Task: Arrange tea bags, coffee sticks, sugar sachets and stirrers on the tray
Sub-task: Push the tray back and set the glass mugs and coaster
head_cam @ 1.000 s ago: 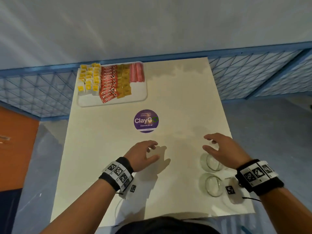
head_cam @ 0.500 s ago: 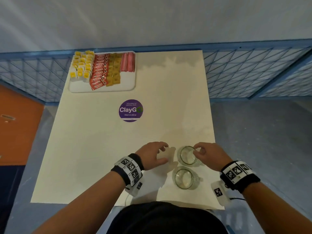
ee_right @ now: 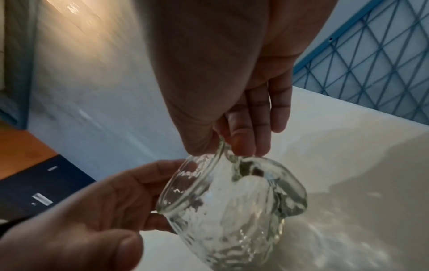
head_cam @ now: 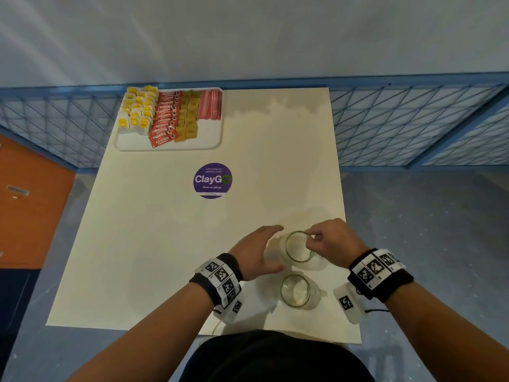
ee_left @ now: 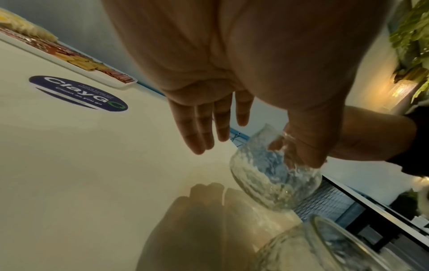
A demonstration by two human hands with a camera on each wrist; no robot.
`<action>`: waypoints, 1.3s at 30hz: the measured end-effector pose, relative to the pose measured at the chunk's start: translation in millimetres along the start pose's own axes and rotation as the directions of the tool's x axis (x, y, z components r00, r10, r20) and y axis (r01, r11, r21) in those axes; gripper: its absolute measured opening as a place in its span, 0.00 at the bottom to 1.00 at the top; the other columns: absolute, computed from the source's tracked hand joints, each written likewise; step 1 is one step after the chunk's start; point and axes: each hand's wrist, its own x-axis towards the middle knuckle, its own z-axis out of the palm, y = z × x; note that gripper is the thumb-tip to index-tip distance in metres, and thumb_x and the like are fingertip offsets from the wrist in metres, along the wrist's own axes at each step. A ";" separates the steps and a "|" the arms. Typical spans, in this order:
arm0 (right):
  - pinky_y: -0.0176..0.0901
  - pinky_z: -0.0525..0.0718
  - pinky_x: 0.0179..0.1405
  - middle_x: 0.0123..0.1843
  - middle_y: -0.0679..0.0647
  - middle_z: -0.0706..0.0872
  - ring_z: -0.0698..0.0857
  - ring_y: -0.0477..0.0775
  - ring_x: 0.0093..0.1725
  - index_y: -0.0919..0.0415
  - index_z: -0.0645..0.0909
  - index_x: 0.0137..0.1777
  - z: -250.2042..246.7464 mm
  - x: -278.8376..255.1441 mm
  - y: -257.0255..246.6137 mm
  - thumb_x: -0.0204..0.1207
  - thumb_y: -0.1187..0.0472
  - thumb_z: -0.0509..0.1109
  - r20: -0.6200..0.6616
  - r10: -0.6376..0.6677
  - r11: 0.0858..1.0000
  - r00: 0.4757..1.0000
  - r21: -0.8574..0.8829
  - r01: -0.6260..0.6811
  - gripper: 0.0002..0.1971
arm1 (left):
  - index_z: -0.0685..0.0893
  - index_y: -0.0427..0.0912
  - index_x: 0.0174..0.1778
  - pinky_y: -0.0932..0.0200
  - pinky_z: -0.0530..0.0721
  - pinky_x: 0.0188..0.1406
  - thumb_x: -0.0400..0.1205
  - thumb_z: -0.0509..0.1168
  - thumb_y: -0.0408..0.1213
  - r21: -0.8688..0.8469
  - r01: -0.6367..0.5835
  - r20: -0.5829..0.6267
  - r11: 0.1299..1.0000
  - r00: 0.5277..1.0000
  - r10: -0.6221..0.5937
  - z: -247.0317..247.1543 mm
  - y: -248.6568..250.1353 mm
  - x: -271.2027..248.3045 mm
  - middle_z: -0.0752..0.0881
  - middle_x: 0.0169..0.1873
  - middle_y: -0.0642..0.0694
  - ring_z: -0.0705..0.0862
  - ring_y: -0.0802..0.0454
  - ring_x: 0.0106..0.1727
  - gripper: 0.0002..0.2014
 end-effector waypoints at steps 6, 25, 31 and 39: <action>0.31 0.71 0.28 0.23 0.48 0.84 0.79 0.47 0.26 0.53 0.93 0.39 -19.1 -0.4 -39.2 0.76 0.57 0.72 0.038 -0.067 0.986 0.997 0.156 0.060 0.08 | 0.65 0.49 0.84 0.61 0.72 0.75 0.70 0.81 0.52 -0.114 -0.077 -0.130 0.991 0.990 0.062 3.5 5.9 -6.3 0.73 0.78 0.53 0.72 0.59 0.76 0.48; 0.43 0.78 0.67 0.71 0.43 0.79 0.79 0.45 0.68 0.48 0.77 0.76 28.0 -46.9 -17.6 0.74 0.31 0.73 0.213 -0.294 0.954 0.932 0.006 0.300 0.35 | 0.72 0.57 0.76 0.49 0.86 0.61 0.65 0.81 0.60 -0.239 0.054 -0.302 0.969 0.945 -0.127 -3.6 -39.7 -67.4 0.80 0.69 0.60 0.81 0.60 0.67 0.44; 0.43 0.72 0.76 0.84 0.43 0.64 0.70 0.48 0.78 0.47 0.63 0.85 59.1 -62.3 -2.7 0.66 0.31 0.79 0.379 -0.240 0.961 0.894 -0.040 0.274 0.50 | 0.73 0.61 0.73 0.51 0.85 0.63 0.66 0.82 0.57 -0.272 0.065 -0.321 0.960 0.934 -0.155 -2.4 -40.5 -75.8 0.81 0.67 0.61 0.81 0.61 0.66 0.40; 0.45 0.81 0.66 0.80 0.42 0.73 0.83 0.51 0.68 0.47 0.63 0.83 70.7 -62.6 4.3 0.72 0.45 0.81 0.352 -0.225 0.964 0.909 -0.052 0.259 0.42 | 0.73 0.64 0.71 0.51 0.86 0.61 0.65 0.81 0.59 -0.295 0.061 -0.317 0.953 0.935 -0.158 -4.6 -36.3 -74.9 0.80 0.67 0.64 0.81 0.60 0.66 0.39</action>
